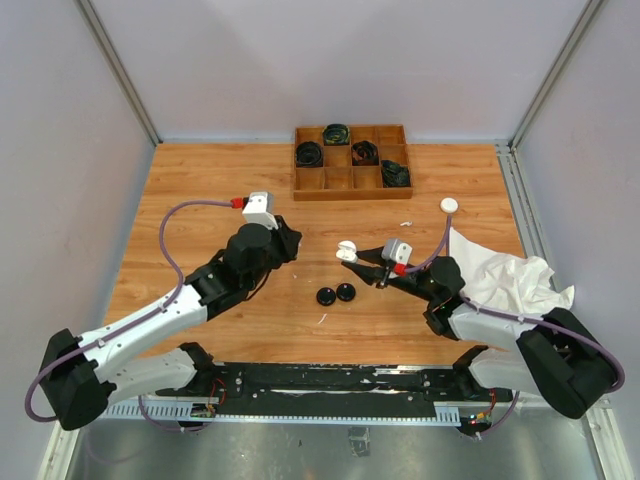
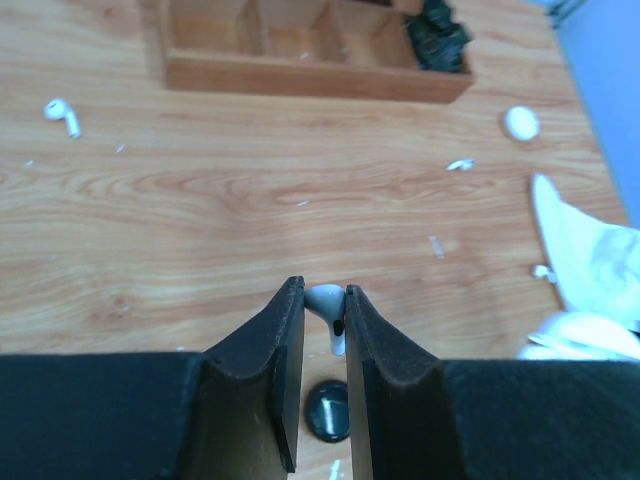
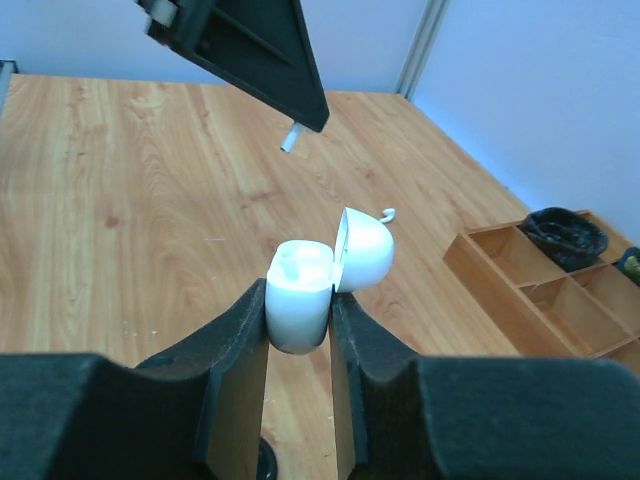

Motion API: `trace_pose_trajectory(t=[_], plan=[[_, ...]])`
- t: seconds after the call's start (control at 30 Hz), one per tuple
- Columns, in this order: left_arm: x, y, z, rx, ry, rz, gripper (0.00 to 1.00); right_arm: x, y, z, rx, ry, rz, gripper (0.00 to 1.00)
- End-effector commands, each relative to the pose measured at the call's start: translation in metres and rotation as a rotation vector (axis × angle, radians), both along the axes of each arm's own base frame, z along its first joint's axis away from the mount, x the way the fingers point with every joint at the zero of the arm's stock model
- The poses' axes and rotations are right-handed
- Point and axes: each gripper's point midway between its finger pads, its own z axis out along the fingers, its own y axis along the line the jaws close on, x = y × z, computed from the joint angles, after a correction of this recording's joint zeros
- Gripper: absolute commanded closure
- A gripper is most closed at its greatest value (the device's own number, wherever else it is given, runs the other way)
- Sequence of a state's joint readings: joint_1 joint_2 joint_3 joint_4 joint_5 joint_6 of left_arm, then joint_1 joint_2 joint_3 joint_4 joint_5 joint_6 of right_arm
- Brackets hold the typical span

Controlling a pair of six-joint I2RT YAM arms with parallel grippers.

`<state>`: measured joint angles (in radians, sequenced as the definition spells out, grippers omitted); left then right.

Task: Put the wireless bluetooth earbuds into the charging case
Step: Place the earbud in the charging case.

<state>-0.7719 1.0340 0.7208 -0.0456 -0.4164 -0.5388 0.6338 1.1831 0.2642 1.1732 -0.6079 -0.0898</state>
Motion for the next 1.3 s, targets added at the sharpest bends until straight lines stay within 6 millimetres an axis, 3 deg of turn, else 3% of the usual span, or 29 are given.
trace_pose_trajectory(t=[0.0,0.2,0.47,0.93,1.27], plan=[[-0.006,-0.012,0.045,-0.096,-0.161,0.008,0.81,0.001,0.002,0.024,0.066,-0.155,-0.034,0.81],[-0.025,-0.033,0.076,-0.189,-0.256,-0.055,0.81,0.007,0.003,0.032,0.12,-0.201,-0.055,0.82],[-0.037,-0.055,0.088,-0.249,-0.293,-0.121,0.81,0.005,0.006,0.043,0.157,-0.186,-0.045,0.82],[-0.052,-0.093,0.089,-0.298,-0.327,-0.194,0.81,0.002,0.0,0.062,0.259,-0.096,-0.061,0.82],[-0.047,-0.098,0.087,-0.273,-0.363,-0.143,0.82,-0.003,0.001,0.063,0.269,-0.078,-0.044,0.82]])
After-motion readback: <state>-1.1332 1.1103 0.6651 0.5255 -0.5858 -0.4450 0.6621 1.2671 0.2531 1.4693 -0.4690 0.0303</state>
